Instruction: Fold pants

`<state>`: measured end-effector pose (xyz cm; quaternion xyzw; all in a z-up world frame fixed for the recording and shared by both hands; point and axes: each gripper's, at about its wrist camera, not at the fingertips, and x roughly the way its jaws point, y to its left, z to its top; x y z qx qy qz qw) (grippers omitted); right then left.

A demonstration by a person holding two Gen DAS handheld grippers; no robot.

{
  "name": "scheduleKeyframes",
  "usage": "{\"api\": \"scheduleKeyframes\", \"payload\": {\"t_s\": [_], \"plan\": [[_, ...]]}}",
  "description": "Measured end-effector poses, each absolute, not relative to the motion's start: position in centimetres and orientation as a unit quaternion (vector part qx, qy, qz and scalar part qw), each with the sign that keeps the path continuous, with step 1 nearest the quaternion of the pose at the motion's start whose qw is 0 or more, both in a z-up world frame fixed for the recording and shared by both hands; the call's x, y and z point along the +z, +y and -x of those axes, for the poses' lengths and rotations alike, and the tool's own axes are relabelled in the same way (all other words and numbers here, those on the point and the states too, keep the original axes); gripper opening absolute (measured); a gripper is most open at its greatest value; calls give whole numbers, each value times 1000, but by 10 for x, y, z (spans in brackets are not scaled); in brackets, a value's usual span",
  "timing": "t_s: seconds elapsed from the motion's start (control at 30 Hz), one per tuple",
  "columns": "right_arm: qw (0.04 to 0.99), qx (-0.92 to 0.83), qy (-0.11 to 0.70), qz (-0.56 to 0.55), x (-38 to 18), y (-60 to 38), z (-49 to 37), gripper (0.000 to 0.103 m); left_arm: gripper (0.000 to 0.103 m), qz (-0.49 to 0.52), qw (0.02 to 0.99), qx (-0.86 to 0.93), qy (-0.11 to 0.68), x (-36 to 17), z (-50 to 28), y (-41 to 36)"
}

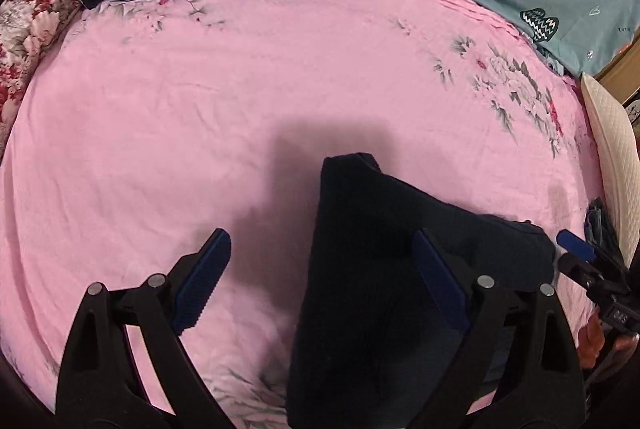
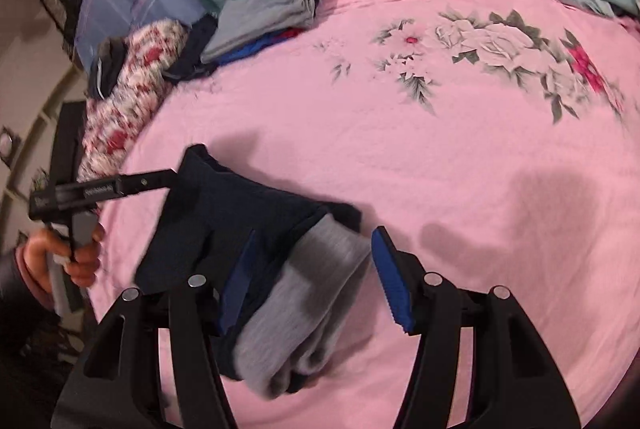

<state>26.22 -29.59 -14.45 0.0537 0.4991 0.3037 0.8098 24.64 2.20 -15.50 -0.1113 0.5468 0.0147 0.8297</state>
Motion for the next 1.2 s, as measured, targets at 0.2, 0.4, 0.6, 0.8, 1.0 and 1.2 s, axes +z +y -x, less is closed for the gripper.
{"api": "scheduleKeyframes", "payload": {"t_s": [0.2, 0.4, 0.6, 0.8, 1.0, 1.2], "plan": [[751, 348, 558, -55, -167, -286, -299, 67, 93, 116, 828, -18, 549, -157, -242, 28], [722, 351, 591, -74, -179, -284, -308, 78, 93, 120, 822, -54, 553, -160, -212, 31], [697, 376, 604, -85, -183, -273, -305, 77, 93, 108, 810, -95, 569, -170, -179, 26], [704, 350, 615, -67, -181, -269, -305, 62, 93, 153, 794, -107, 578, -181, -167, 35], [734, 308, 604, -19, -170, -254, -294, 52, 93, 162, 791, -123, 577, -182, -166, 35], [758, 277, 591, 22, -163, -242, -286, 49, 93, 168, 760, -151, 609, -189, -165, 24]]}}
